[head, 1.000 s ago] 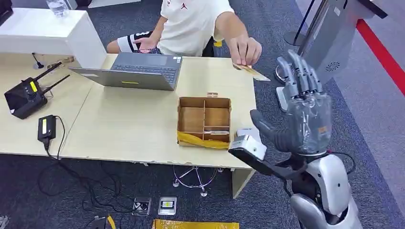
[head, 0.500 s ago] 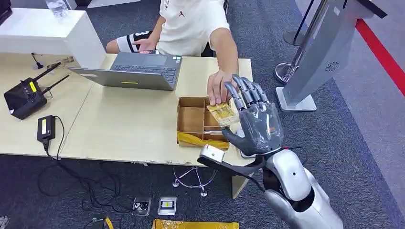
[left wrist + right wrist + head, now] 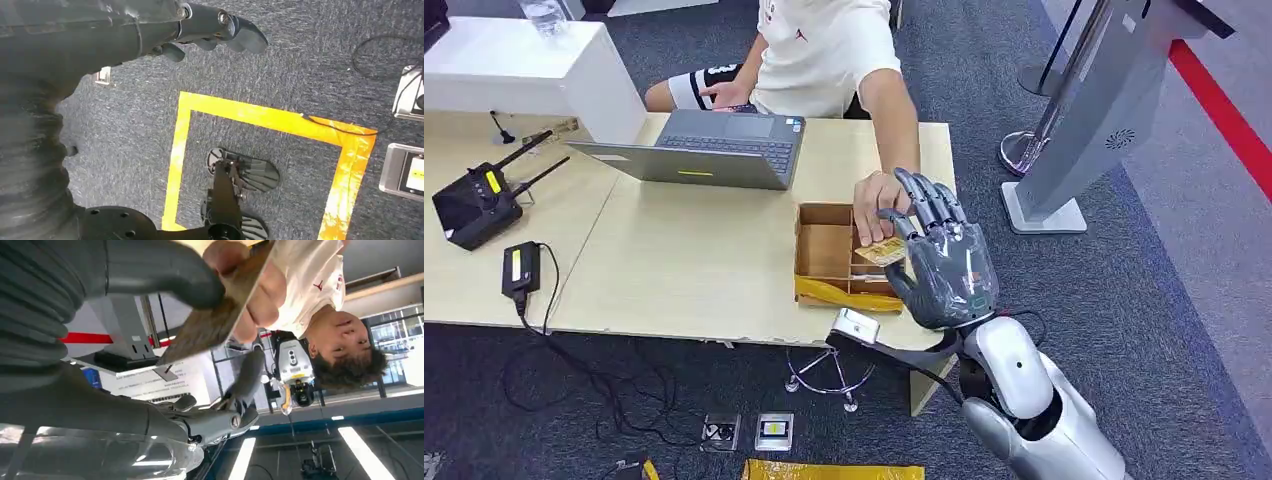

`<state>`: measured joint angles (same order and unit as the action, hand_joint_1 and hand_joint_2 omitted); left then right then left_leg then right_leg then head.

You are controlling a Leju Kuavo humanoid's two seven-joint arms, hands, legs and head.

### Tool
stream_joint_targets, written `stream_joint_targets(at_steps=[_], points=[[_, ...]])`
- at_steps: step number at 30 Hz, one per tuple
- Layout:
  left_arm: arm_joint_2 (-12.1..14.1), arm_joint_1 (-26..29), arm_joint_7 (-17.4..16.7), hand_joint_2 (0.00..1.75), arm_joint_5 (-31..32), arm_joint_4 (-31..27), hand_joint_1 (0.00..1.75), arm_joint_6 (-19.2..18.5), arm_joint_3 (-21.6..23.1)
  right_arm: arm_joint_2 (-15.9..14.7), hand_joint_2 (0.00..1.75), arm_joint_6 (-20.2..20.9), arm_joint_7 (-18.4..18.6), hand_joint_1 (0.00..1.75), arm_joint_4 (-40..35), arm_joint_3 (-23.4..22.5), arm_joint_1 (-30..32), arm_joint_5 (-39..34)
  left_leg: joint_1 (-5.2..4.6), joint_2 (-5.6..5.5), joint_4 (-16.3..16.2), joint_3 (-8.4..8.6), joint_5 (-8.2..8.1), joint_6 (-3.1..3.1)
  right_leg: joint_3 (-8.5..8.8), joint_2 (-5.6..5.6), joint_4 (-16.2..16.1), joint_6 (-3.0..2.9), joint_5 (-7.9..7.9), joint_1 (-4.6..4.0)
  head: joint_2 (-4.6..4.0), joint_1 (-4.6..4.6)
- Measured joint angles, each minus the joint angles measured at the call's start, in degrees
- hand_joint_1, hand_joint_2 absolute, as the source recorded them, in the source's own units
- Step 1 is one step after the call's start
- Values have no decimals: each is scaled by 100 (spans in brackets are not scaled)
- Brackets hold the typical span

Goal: Pass the card to the sensor for recognition and then transmit it.

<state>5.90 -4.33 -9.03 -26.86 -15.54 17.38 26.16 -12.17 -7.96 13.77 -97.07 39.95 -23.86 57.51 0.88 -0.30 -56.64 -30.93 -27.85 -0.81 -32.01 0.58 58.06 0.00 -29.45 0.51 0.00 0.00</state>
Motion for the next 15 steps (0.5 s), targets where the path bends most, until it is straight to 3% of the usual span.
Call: stream_joint_targets(at_steps=[15], points=[[-4,-6,-2,175,-127,114,0,68,2,2,175,-219,-39,164,105,7,75,-59,0,2,0,2,0,0,0,-2,0,0,0,0,0,0]])
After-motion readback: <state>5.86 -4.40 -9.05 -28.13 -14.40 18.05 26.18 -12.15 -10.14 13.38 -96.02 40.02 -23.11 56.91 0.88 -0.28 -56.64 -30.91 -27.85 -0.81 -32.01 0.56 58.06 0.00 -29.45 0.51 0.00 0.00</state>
